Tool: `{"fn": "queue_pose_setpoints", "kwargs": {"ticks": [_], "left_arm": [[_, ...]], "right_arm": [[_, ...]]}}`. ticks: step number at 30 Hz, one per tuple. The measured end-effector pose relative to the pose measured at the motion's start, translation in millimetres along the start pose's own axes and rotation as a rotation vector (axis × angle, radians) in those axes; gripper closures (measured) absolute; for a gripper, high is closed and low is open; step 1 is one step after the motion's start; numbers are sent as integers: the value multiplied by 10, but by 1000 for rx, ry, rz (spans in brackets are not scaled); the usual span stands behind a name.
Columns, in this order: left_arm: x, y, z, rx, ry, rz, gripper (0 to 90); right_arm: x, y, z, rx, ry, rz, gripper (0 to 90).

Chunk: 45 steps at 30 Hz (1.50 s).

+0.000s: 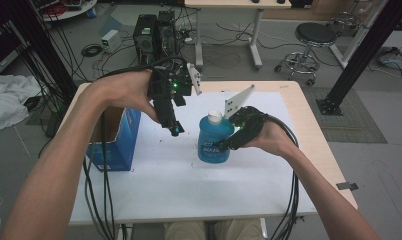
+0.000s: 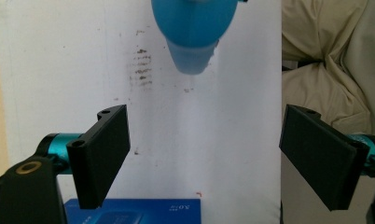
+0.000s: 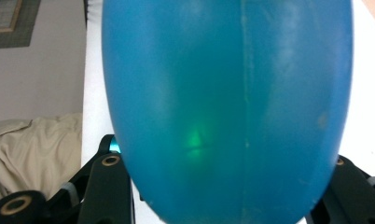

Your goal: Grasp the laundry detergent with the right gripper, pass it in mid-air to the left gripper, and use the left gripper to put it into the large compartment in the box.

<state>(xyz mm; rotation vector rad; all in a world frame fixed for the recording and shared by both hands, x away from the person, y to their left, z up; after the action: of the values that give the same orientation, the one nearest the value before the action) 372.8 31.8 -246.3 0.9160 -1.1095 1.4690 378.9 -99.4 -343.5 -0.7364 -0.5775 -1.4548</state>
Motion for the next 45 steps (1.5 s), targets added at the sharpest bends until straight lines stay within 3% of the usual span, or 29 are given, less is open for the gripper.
{"fn": "queue_pose_setpoints", "kwargs": {"ticks": [6,14,31,36,45], "left_arm": [[-109,9,91,-11,6,-14,163],[-260,4,213,-13,24,-30,163],[-478,30,341,-8,78,-17,163],[-514,44,366,-14,73,-1,163],[-568,35,371,0,91,-7,182]], "right_arm": [[-70,-27,106,33,-3,35,472],[-112,-17,154,45,-5,41,470],[-122,16,139,24,3,31,469],[-132,23,120,14,5,37,469],[-145,21,98,15,1,39,469]]}}
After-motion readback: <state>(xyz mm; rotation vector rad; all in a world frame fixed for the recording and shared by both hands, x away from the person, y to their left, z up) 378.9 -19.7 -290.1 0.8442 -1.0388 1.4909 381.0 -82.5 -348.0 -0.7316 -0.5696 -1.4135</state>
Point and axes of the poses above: each handheld gripper's, and its own axes: x roughly backward along the jaws, z roughly out of its top, y roughly to its right, the point moved 8 cm from there along -x, roughly forward along the jaws, and after that the axes turned 8 degrees about z, right-handed, at the moved point
